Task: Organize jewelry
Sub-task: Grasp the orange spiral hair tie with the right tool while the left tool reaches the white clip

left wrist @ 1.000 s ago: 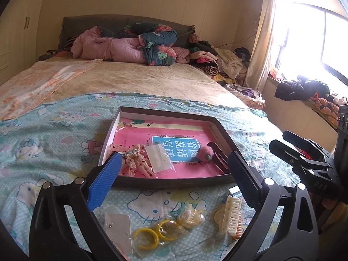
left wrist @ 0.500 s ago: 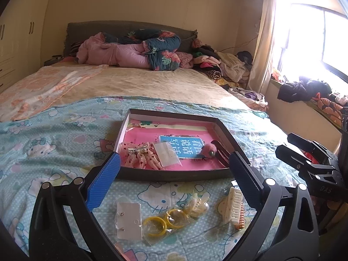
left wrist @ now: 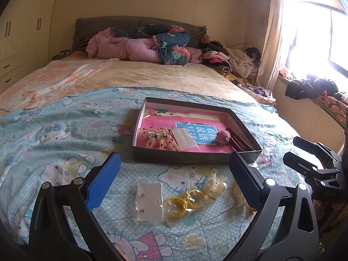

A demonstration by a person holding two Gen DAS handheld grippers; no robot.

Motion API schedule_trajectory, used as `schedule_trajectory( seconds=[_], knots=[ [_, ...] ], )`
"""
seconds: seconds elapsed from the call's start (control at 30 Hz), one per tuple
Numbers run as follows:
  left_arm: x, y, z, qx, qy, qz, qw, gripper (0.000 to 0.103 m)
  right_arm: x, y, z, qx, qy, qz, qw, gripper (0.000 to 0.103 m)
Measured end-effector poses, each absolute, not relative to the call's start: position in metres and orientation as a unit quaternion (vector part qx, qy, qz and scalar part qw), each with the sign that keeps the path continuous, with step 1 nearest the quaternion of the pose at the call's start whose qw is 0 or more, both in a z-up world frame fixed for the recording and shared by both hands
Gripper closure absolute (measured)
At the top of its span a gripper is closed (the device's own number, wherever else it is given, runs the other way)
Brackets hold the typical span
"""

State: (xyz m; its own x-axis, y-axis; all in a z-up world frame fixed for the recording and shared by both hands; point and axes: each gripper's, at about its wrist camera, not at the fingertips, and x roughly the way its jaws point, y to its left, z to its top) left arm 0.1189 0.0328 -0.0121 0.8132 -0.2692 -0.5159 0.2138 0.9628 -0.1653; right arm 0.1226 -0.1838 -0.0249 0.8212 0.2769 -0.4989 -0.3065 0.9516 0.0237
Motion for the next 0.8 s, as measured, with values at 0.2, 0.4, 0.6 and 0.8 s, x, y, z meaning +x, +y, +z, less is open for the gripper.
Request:
schedule_trajectory(
  seconds=[0.2,0.4,0.6,0.8],
  knots=[
    [0.110,0.034,-0.022,-0.030,0.286,-0.125,0.950,0.012,0.118,-0.178,-0.035,-0.031,0.270,0.160,0.949,0.016],
    [0.103,0.030,-0.033,-0.015,0.301,-0.134,0.944,0.012,0.113,-0.174,-0.046,-0.036,0.283,0.163,0.945,0.016],
    [0.102,0.017,-0.048,0.011,0.324,-0.147,0.935,0.012,0.110,-0.174,-0.060,-0.039,0.300,0.162,0.939,0.016],
    [0.106,-0.001,-0.061,0.050,0.339,-0.164,0.925,0.012,0.110,-0.179,-0.075,-0.037,0.318,0.153,0.935,0.016]
  ],
)
